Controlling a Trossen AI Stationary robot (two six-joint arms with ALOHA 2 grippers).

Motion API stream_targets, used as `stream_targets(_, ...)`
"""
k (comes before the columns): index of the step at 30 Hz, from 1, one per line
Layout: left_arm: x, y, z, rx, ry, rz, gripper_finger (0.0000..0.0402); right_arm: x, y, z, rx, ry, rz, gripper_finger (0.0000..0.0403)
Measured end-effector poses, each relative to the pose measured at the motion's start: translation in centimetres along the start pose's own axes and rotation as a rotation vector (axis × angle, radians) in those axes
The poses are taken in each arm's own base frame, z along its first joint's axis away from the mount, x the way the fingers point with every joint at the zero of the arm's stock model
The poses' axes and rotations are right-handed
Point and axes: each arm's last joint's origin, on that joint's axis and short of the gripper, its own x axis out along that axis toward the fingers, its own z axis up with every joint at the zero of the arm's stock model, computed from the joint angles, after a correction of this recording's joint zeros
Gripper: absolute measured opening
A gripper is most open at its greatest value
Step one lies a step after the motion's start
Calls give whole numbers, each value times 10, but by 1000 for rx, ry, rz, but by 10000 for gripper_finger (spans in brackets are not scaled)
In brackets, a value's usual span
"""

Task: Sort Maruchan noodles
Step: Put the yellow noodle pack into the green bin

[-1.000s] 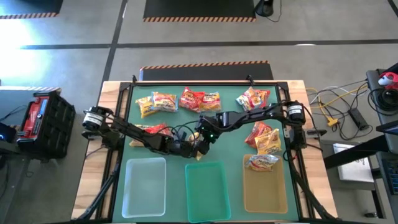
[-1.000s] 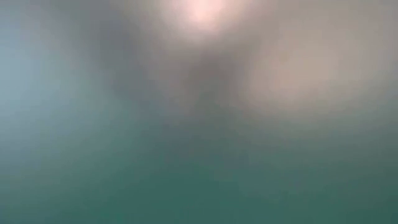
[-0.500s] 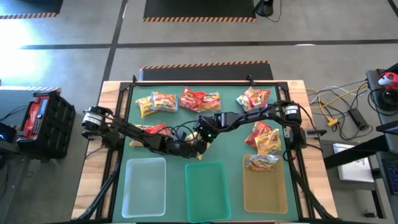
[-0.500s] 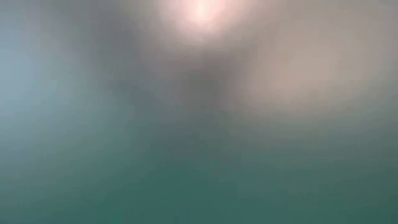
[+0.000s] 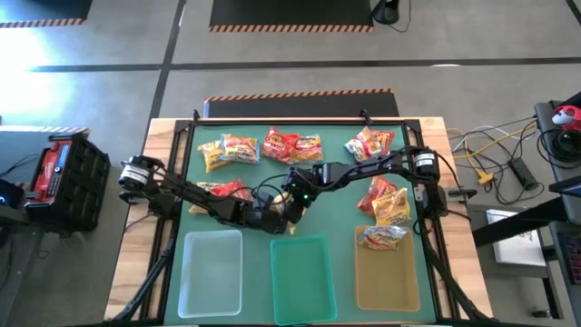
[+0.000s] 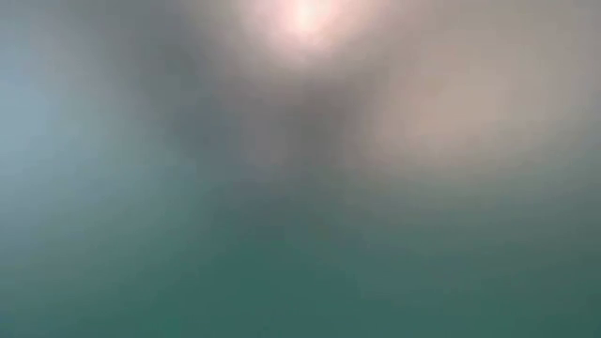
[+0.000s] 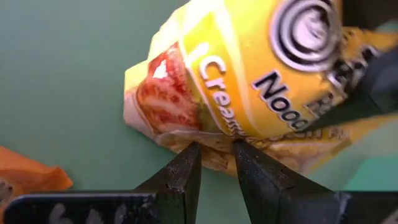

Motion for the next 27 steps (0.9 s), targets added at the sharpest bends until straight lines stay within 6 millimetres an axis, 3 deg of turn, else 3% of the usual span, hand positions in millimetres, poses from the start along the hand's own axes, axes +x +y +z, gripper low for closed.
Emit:
stream_targets(10, -24, -9, -16, 98, -51, -42, 84, -2, -3, 3, -8, 6, 21, 107)
stream_targets(22, -29, -7, -16, 76, -58, -21, 84, -4, -5, 3, -42, 22, 39, 107)
stream_targets(27, -33, -7, -13, 72, -59, -23, 84, -13, -9, 6, -41, 31, 46, 106)
